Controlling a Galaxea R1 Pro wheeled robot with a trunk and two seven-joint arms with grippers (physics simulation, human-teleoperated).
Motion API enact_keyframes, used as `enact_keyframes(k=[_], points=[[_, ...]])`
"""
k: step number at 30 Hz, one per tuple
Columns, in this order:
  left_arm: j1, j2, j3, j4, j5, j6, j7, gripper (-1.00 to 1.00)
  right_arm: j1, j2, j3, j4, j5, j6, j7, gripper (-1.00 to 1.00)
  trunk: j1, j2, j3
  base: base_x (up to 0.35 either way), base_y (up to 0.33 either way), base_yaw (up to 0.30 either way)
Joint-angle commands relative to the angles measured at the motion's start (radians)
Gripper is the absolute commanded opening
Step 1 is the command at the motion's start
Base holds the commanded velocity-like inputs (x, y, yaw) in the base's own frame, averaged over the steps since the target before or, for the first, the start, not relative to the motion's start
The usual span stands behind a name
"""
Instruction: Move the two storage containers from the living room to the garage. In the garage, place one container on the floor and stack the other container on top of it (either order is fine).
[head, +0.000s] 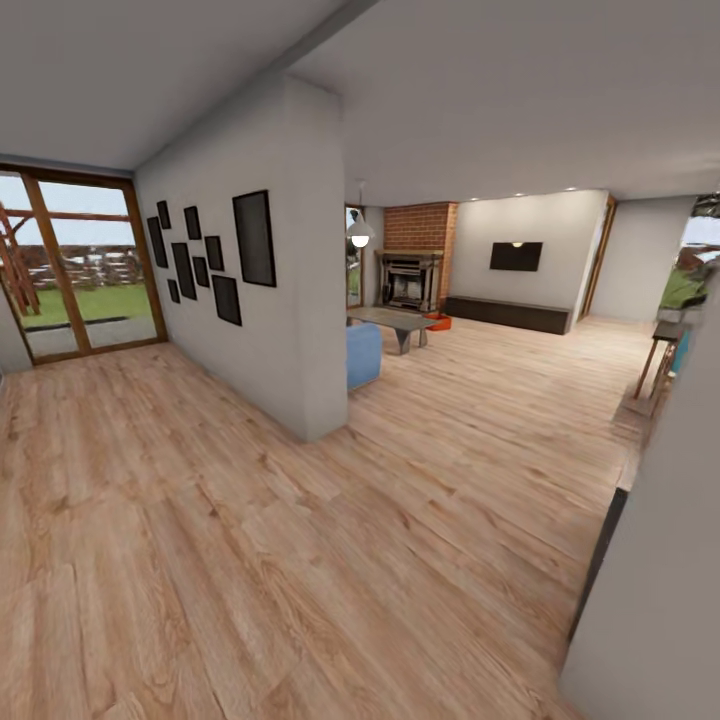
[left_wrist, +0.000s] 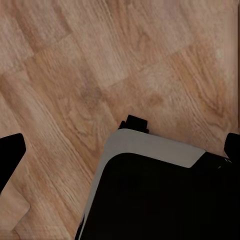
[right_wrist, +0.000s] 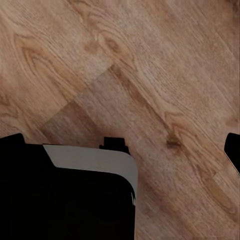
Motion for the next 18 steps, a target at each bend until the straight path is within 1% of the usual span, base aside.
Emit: enact_keyframes(k=[1,18], points=[[-0.001,0.000,0.004,0.001,0.003,-0.004,0.002,1.00,-0.001,0.000,0.001,0.003,0.007,-0.005,-0.005,1.00,0.001,-0.001,-0.001,0.321,0.000,0.000],[0.000,0.001,0.004,0.001,0.003,-0.002,0.002,1.00,-0.001,0.000,-0.001,0.003,0.008,-0.009,-0.006,1.00,0.001,-0.001,-0.001,0.321,0.000,0.000]])
